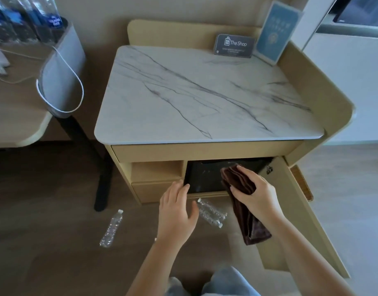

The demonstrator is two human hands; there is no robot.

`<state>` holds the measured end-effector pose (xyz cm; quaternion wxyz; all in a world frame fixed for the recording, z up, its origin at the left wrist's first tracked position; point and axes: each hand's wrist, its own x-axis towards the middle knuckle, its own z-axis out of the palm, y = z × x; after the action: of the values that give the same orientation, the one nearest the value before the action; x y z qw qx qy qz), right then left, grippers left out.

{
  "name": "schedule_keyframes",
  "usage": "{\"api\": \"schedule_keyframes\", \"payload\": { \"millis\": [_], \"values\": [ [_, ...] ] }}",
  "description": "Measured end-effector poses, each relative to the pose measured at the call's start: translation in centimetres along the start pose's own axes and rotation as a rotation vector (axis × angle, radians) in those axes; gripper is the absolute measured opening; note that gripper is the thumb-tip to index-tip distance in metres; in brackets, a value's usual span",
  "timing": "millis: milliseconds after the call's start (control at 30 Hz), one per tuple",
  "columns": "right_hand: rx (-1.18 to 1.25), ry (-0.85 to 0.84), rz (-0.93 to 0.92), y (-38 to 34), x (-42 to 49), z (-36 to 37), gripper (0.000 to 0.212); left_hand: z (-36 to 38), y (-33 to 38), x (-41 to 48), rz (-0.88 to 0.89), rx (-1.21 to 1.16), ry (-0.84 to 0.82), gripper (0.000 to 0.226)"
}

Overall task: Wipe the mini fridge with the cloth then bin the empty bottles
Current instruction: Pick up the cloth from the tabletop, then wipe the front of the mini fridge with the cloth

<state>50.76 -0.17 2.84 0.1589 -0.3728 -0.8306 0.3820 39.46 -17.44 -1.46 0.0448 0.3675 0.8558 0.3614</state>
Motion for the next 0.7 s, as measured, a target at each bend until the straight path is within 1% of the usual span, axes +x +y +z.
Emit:
{"api": "schedule_keyframes", "payload": {
  "millis": [333, 433, 533, 700],
  "values": [
    [-0.004, 0.069, 0.060, 7.1, 0.3, -4.0, 0.058, 5.4, 3.3, 0.8, -0.044, 0.058, -0.074, 0.042],
    [0.030, 0.090, 0.037, 9.3, 2.0, -5.2, 0.059, 7.1, 4.8, 1.6, -0.071, 0.073, -0.037, 0.042],
    [0.058, 0.047, 0.011, 11.2, 4.4, -6.3, 0.059, 8.9, 6.3, 2.3, -0.149, 0.100, 0.004, 0.042],
    [0.093, -0.057, -0.030, 15.2, 8.6, -6.4, 0.058, 12.8, 7.7, 3.6, -0.222, 0.148, 0.075, 0.042]
  ]
}}
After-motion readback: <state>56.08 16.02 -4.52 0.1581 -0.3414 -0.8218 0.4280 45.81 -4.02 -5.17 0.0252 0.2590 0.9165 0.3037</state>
